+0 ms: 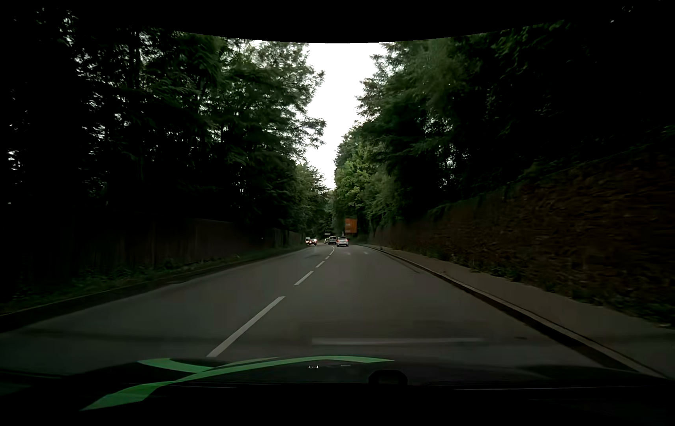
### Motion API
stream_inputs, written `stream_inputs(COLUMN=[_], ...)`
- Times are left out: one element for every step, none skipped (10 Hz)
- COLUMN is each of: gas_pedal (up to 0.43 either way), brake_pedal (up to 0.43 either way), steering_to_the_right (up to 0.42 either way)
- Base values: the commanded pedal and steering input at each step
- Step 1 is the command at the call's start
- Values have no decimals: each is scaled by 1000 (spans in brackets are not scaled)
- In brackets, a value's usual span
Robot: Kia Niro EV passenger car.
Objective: Follow the waypoints while adhering to traffic rules and regulations
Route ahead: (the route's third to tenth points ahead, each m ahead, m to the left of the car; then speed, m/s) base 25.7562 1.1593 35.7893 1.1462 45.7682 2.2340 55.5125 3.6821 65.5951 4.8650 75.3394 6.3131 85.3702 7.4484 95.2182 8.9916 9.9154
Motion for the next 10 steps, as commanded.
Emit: stream_inputs(gas_pedal=[169, 169, 169, 197, 197, 197, 209, 209, 209, 220], brake_pedal=[0, 0, 0, 0, 0, 0, 0, 0, 0, 0], steering_to_the_right=[-5, -5, -5, -6, -6, -7, -7, -7, -7, -7])
